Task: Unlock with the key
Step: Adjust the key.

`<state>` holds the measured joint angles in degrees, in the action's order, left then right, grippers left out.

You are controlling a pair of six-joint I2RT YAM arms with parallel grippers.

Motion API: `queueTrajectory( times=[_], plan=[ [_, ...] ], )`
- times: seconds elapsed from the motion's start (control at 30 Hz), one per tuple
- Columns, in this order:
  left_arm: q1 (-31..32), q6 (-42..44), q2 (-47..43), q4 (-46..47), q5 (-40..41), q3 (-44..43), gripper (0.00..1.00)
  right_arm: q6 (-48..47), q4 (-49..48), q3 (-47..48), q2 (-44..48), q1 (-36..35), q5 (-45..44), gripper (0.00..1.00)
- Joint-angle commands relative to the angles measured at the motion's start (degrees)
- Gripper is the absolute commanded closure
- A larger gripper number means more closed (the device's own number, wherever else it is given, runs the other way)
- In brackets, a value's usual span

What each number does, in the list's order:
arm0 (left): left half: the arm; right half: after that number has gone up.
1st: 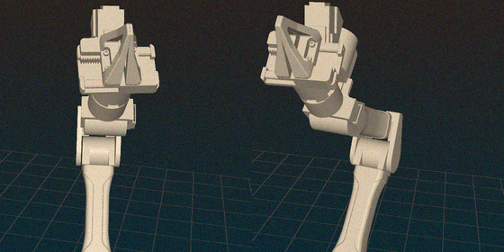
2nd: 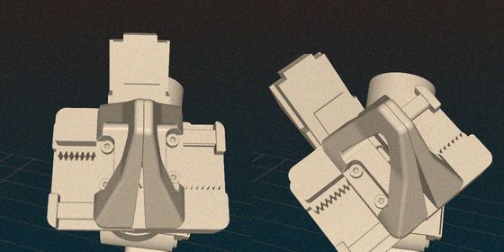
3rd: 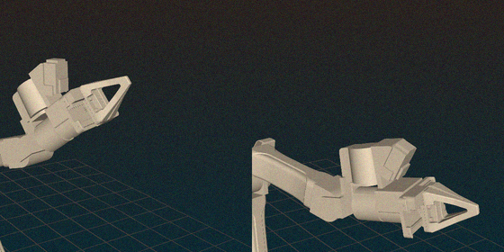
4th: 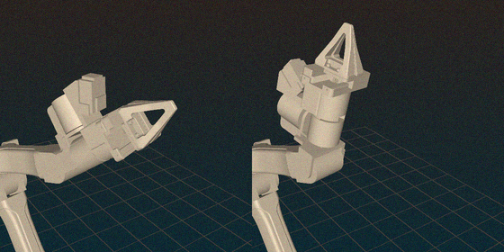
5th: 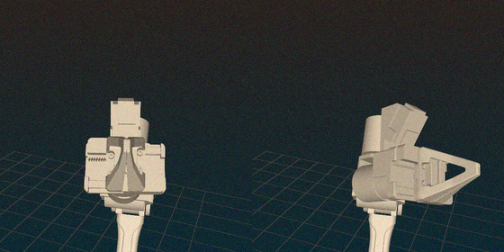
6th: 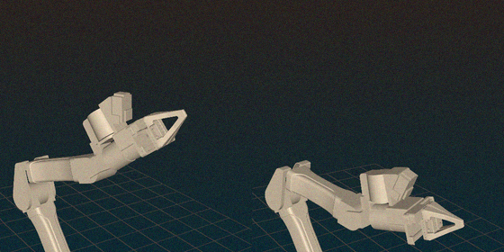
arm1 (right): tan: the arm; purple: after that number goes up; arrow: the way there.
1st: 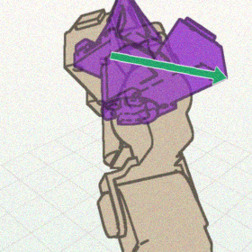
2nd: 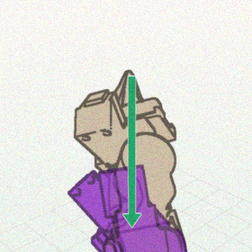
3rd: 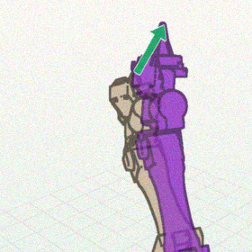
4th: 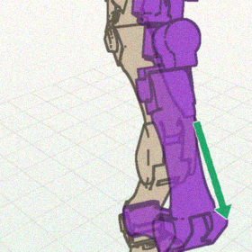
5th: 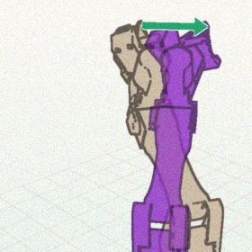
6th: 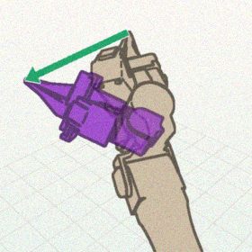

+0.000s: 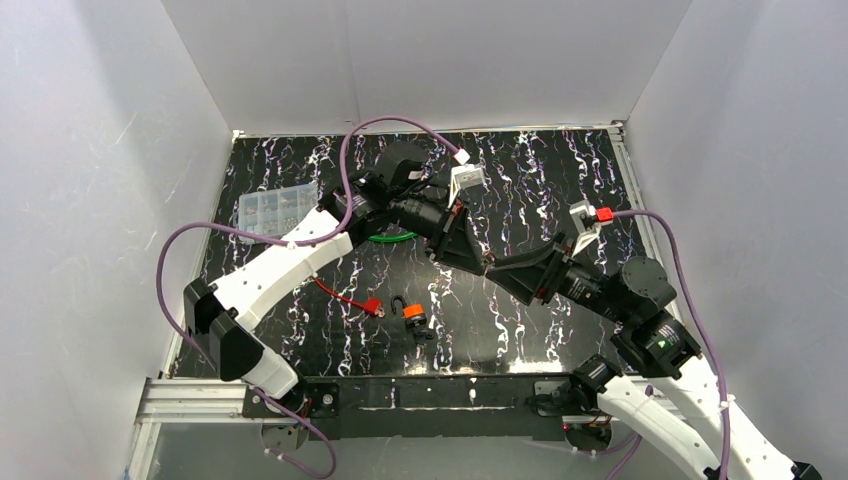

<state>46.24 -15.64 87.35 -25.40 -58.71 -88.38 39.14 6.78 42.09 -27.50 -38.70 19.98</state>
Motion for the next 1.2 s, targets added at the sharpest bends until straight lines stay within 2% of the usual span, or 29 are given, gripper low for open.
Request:
queueTrajectory(
  times=[0.0, 0.37, 0.5, 0.57, 0.67, 0.7, 0.73, 0.87, 0.93, 0.97, 1.03, 1.13, 1.17],
  plan=[
    [0.07, -0.32, -3.70, 1.06, -3.10, 0.48, 1.00, 0.12, -4.68, 0.80, -1.37, -0.05, -1.43, 0.45],
    [0.08, -0.31, -4.46, 1.15, -6.12, 1.06, 1.00, 0.44, -6.16, 0.71, -3.54, -0.02, -2.03, 0.47],
    [0.12, -0.27, -4.45, 1.12, -6.89, 1.16, 1.00, 2.17, -10.53, 0.39, -4.30, -0.06, -0.42, 0.55],
    [0.10, -0.19, -4.44, 1.14, -6.99, 1.13, 1.00, 2.77, -11.87, 0.14, -4.35, -0.05, 0.04, 0.62],
    [0.14, -0.04, -4.55, 1.14, -6.89, 1.14, 1.00, 3.38, -12.56, 0.04, -4.42, -0.06, 0.22, 0.83],
    [0.12, 0.12, -4.56, 1.14, -6.83, 1.11, 1.00, 3.49, -12.19, 0.26, -4.51, -0.05, 0.28, 0.93],
    [0.13, 0.29, -4.52, 1.14, -6.71, 0.93, 1.00, 3.59, -11.48, 0.48, -4.63, -0.02, 0.36, 0.98],
    [0.12, 0.92, -4.12, 0.21, -6.35, -0.06, 0.99, 4.03, -8.87, 0.76, -4.12, -0.05, -0.06, 0.99],
    [0.03, 1.95, -3.50, -2.05, -5.90, -1.33, 0.72, 4.06, -7.48, 0.81, -3.19, -0.05, -1.17, 0.99],
    [0.02, 2.65, -3.37, -3.09, -6.06, -1.86, 0.65, 3.98, -7.26, 0.70, -2.56, -0.06, -1.56, 0.99],
    [0.05, 4.01, -3.32, -4.67, -6.85, -2.13, 0.64, 3.85, -6.91, 0.58, -1.74, -0.05, -1.96, 0.99],
    [0.02, 4.60, -3.31, -5.60, -7.36, -1.81, 0.74, 3.58, -6.88, 0.88, -1.50, -0.05, -1.89, 0.99],
    [0.02, 4.65, -3.16, -5.62, -7.58, -1.80, 0.75, 3.66, -6.87, 0.82, -1.56, -0.02, -1.69, 0.99]
  ],
)
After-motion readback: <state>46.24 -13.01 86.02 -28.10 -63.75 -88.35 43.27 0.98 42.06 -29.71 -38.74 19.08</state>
